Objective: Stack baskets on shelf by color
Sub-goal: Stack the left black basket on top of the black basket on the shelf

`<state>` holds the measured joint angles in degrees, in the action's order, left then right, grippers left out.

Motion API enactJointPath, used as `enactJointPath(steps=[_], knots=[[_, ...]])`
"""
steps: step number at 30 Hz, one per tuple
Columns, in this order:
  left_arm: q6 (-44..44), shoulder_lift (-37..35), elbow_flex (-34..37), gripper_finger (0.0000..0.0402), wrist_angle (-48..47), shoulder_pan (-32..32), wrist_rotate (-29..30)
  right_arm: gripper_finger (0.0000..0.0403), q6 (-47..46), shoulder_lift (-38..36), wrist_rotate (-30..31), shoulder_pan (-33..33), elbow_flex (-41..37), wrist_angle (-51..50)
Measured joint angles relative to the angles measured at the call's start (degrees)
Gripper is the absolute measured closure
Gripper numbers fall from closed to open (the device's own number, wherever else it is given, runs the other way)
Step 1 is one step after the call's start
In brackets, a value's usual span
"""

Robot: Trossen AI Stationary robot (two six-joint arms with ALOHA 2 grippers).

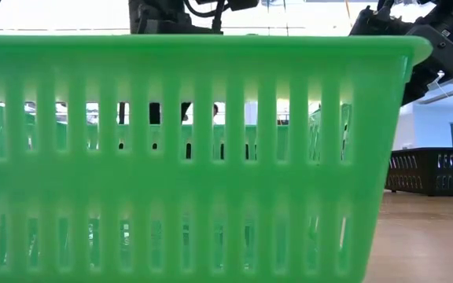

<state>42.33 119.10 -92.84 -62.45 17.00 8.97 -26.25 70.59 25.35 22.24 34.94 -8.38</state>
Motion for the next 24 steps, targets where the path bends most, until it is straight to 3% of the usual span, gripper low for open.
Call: enactJointPath(steps=[7, 12, 17, 24], knots=[[-0.9, -3.6, 0.0, 0.0386, -0.4, 1.0, 0.0, 0.0248, 0.2, 0.0, 0.1, 0.0, 0.0, 0.0], [-12.3, -9.5, -2.1, 0.0381, 0.0, 0.8, 0.3, 0.0248, 0.1, 0.0, 0.1, 0.0, 0.0, 0.3], [-23.6, -16.8, -3.0, 0.0366, 6.6, -1.8, 7.6, 0.0248, 0.1, 0.0, 0.1, 0.0, -0.4, 0.9], [-27.9, -21.6, -3.1, 0.0390, 15.3, -11.8, 13.8, 0.0248, 0.2, 0.0, 0.1, 0.0, -1.7, 2.6]])
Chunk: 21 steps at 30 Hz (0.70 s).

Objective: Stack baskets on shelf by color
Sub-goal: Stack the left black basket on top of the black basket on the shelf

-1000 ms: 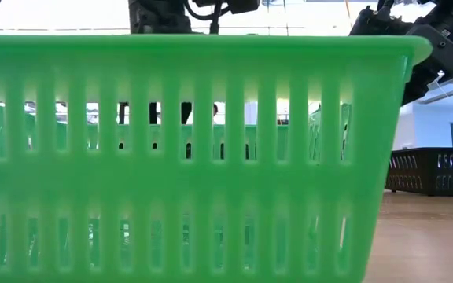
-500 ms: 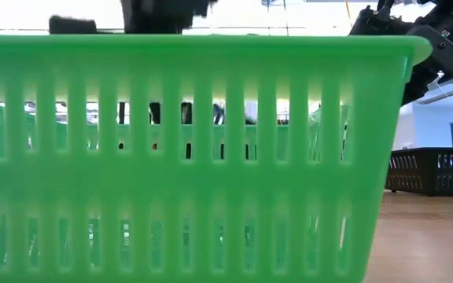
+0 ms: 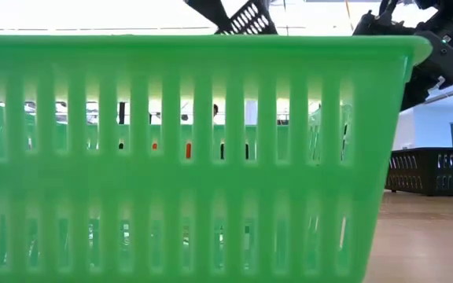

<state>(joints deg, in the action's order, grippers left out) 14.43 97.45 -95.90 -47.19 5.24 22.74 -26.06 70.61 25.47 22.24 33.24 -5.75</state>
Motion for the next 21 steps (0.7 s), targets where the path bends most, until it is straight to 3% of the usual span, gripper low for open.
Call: enactJointPath(steps=[6, 10, 15, 21], knots=[[-6.9, 2.7, 0.0, 0.0389, 3.2, -11.4, -0.2, 0.0248, 2.8, 0.0, 0.0, 0.0, 0.0, 1.8], [-8.2, 6.0, 0.1, 0.0392, 4.0, -16.3, -3.7, 0.0248, 3.2, 0.0, 0.0, 0.0, 0.0, 1.7], [-9.6, 9.6, 0.1, 0.0379, 3.7, -18.5, -6.2, 0.0248, 4.0, 0.0, 0.1, 0.0, 0.0, 1.7], [-9.4, 11.0, 0.1, 0.0394, 1.5, -18.5, -6.3, 0.0248, 4.1, 0.0, 0.2, 0.0, -0.1, 1.7]])
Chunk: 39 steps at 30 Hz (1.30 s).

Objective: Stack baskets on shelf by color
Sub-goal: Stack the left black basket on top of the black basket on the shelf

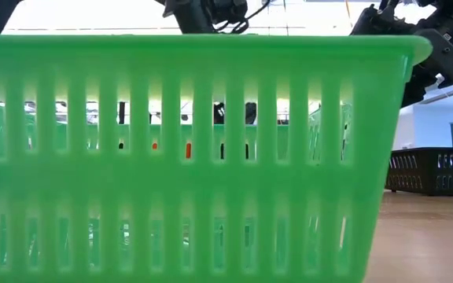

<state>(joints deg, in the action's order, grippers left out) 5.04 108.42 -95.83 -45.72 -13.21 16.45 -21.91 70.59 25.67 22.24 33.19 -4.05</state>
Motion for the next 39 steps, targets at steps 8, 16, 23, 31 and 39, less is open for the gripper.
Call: enactJointPath(steps=[8, 16, 23, 31, 39], knots=[[0.3, -0.4, 0.0, 0.0342, -2.3, 0.0, 0.1, 0.0248, 0.0, 0.0, 0.0, 0.0, 0.0, 0.7], [1.9, -0.4, 0.0, 0.0293, -1.7, 0.0, 0.6, 0.0248, 0.1, 0.0, -0.1, 0.0, 0.0, 1.3], [4.7, -0.4, 0.0, 0.0259, -0.8, 0.2, 2.2, 0.0248, 0.1, 0.0, -0.1, 0.0, 0.0, 1.3], [6.1, -0.4, 0.0, 0.0294, -0.9, 0.6, -1.9, 0.0248, 0.1, 0.0, -0.2, 0.0, 0.0, 1.3], [4.9, -0.4, 0.0, 0.0328, -0.8, -0.3, -2.7, 0.0248, 0.1, 0.0, -0.2, 0.0, 0.0, 1.3]])
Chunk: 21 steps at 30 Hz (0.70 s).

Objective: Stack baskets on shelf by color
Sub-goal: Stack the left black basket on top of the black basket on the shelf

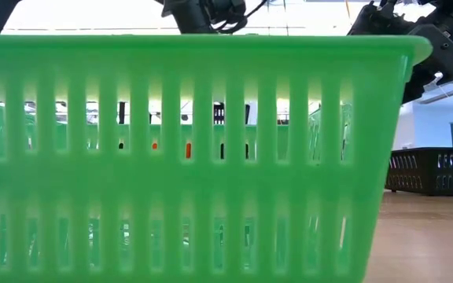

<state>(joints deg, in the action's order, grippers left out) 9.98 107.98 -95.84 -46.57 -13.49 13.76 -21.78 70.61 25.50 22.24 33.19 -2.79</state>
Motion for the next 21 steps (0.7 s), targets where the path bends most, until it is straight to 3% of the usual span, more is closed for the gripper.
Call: enactJointPath(steps=[9, 21], knots=[[-0.6, 0.0, 0.0, 0.0357, 0.0, -1.5, -3.6, 0.0248, 0.0, 0.0, 0.0, 0.0, 0.0, 0.0], [-0.2, 0.2, 0.0, 0.0266, 0.3, -2.7, -5.2, 0.0248, 0.0, 0.0, 0.0, 0.0, 0.0, 0.0]])
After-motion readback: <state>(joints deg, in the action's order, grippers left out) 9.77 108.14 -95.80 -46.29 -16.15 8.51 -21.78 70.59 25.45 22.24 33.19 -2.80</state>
